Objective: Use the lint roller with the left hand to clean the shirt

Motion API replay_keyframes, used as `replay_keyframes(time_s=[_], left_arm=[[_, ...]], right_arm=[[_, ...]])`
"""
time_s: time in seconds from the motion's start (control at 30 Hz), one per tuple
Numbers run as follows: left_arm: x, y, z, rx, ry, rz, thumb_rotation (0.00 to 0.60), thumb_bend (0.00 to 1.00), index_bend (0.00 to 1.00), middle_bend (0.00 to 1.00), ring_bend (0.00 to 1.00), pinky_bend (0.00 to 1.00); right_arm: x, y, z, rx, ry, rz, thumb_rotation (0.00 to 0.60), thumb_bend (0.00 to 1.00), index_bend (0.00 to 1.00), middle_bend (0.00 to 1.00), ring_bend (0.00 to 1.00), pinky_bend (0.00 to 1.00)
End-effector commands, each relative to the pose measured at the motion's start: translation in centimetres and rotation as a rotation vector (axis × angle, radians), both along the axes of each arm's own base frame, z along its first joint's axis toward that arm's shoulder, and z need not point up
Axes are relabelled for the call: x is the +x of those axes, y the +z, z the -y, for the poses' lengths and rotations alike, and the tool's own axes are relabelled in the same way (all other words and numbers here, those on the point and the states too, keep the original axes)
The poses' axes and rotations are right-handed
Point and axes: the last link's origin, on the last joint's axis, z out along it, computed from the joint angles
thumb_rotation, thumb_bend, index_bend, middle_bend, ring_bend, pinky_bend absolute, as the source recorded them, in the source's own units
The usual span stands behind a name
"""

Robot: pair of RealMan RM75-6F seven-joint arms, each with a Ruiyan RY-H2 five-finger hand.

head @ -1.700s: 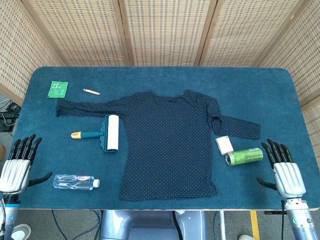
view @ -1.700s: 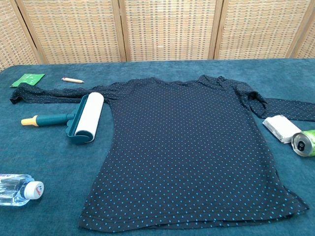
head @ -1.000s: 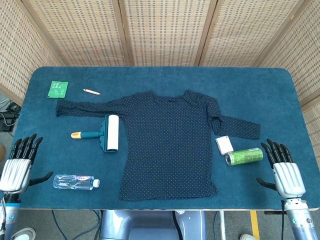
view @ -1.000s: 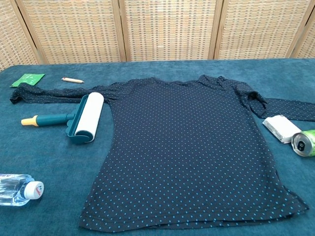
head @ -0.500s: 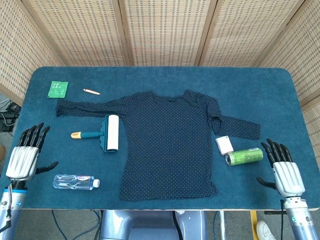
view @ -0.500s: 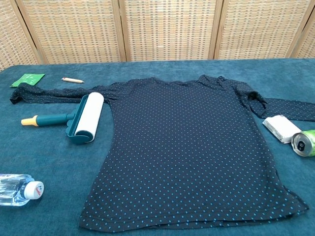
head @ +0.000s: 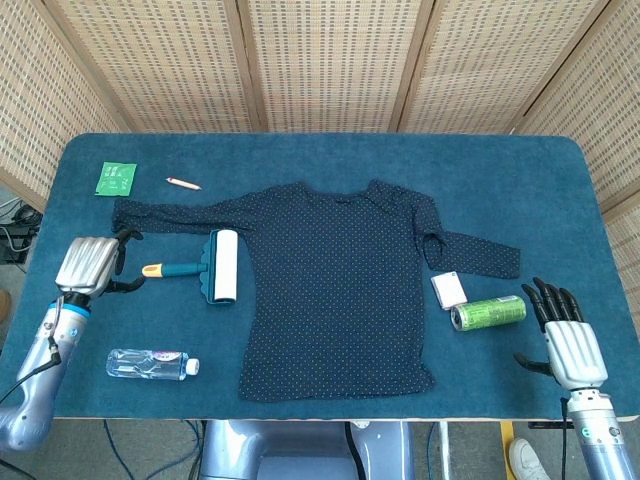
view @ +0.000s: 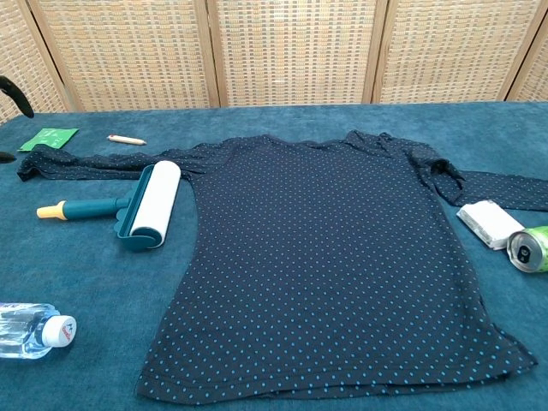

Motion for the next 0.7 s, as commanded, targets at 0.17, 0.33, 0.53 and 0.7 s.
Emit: replay_keyframes(time_s=[0.17,0.33,0.53,0.7], left_arm=[[1.3,-1.3,-3.9,-0.059,0.037,-0.103,0.6,0.3,0.4,0.82,0.64,0.56],[1.3,-2.4,-5.0,-0.091,0.061,-0.165,0.6,0.3,0.42,0.82,0.65,0.57],[1.2,-4.1,-5.7,-0.117,0.07,-0.223,0.6,0.24,0.45,0.82,0.65,0.57],[1.0,-5.4,-5.9,-0.126,0.065,-0.262,0.6,0.2,0.44,0.83,0.65,0.57]], right_arm=[[-0.4,-0.2,0.3,0.002,-0.018,-0.007,0.6,0.06,0.0,0.0,0.0,0.0],[-0.7,-0.2,0.5,0.002,-0.028,-0.011,0.6,0.05,0.0,0.0,0.0,0.0],[-0.8,-0.3,0.6,0.002,-0.032,-0.013,0.6,0.05,0.0,0.0,0.0,0.0],[-0.8,-0.2,0.6,-0.003,-0.033,-0.01,0.6,0.05,0.0,0.0,0.0,0.0]])
